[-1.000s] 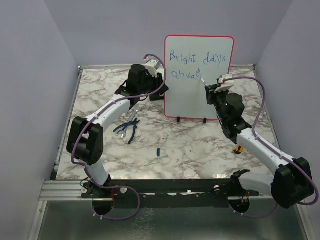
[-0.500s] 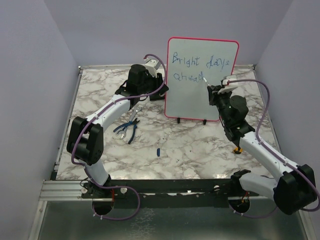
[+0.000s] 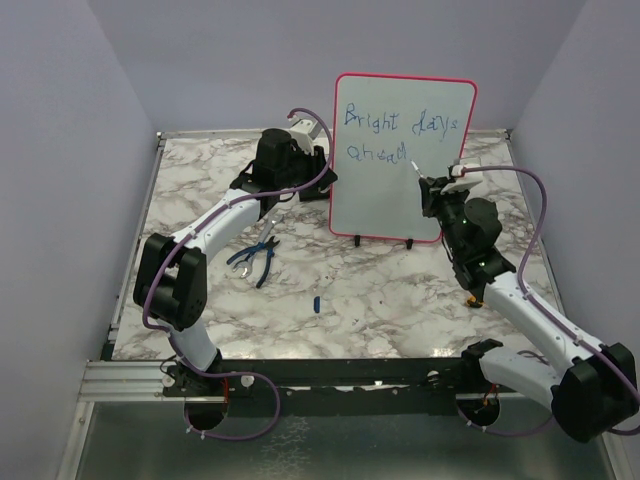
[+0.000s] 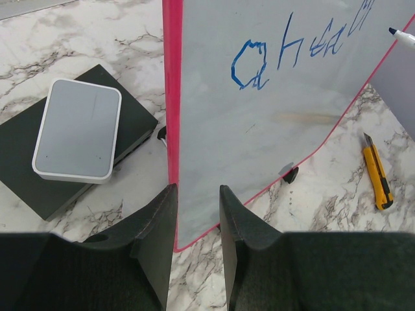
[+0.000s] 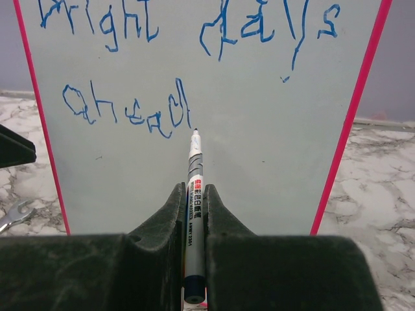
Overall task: Write a sentence on the whiteboard
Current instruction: Pick up the sentence from the whiteboard.
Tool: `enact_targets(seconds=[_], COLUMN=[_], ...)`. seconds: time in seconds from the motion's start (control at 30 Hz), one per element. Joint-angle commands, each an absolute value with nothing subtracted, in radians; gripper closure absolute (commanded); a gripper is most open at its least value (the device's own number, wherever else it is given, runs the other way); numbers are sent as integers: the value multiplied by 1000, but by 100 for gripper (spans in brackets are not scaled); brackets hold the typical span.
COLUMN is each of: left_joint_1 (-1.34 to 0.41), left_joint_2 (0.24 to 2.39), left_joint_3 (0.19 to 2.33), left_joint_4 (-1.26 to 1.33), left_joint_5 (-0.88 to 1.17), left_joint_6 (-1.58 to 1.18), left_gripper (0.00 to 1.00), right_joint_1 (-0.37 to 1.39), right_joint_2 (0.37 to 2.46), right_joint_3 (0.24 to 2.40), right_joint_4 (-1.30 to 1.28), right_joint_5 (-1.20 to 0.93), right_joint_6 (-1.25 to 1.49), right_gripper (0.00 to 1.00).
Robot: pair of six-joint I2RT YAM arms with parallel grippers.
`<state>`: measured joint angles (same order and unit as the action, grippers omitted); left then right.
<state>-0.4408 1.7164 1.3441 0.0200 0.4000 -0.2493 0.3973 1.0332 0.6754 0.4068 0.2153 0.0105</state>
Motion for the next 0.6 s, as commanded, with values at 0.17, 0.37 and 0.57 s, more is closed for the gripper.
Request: enact_targets(seconds=[0.17, 0.37, 0.57], left_joint_1=[-441, -441, -440], left_joint_2=[1678, 1678, 1678], left_joint_3=[1351, 1351, 1349], left_joint_4=[25, 25, 25], left_joint_5=[411, 411, 411], left_joint_6=[-244, -242, -242], left_gripper=[66, 66, 66], right_joint_1=[397, 397, 397], right_joint_2=[1062, 1081, 1099], right_joint_3=[675, 684, 692], right_joint_4=[405, 416, 427], right_joint_5=[258, 269, 275], right_joint_6=[15, 10, 10], right_gripper=[99, 99, 99])
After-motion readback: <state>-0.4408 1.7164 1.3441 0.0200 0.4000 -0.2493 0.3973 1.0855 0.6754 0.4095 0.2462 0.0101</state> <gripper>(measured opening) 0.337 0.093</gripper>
